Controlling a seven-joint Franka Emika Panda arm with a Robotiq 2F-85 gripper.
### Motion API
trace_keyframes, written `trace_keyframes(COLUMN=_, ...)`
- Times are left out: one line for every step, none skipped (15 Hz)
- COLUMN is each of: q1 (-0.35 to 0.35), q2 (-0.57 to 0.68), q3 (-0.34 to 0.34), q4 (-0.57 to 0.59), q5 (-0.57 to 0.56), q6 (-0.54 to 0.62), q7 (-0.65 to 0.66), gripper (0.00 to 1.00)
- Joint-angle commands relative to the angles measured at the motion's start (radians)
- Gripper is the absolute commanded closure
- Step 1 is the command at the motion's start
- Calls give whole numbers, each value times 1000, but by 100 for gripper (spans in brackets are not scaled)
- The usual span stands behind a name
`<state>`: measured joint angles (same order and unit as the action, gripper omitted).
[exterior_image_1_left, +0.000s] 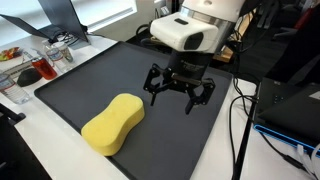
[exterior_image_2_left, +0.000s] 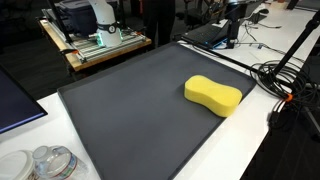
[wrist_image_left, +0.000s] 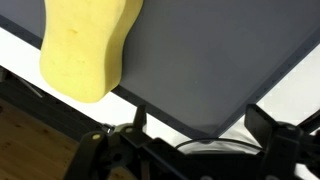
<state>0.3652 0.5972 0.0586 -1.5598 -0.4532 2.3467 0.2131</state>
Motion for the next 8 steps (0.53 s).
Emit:
trace_keyframes(q1=-24, q2=-155, q3=-17, q4=-241, q5=10, q6=137, q7=38, gripper=0)
trace_keyframes(q1=-34, q2=-186, q3=-19, q4=-290, q5=13, q6=174, q7=40, gripper=0)
trace_keyframes(q1=-46, q2=-216, q3=-20, q4=-340, q5=17, q6=212, q7=37, gripper=0)
trace_keyframes(q1=-59, q2=-246, q3=-19, q4=-389, q5=22, q6=250, q7=31, gripper=0)
trace_keyframes(q1=-70, q2=-277, q3=-21, q4=-440, q5=21, q6=291, q7=31, gripper=0)
trace_keyframes(q1=-86, q2=-308, q3=-18, q4=-492, q5=28, q6=337, q7=21, gripper=0)
trace_keyframes(q1=-100, q2=-339, q3=-17, q4=-545, q5=33, q6=382, q7=16, gripper=0)
trace_keyframes(q1=-116, q2=-369, q3=-13, q4=-600, q5=45, q6=425, q7=3, gripper=0)
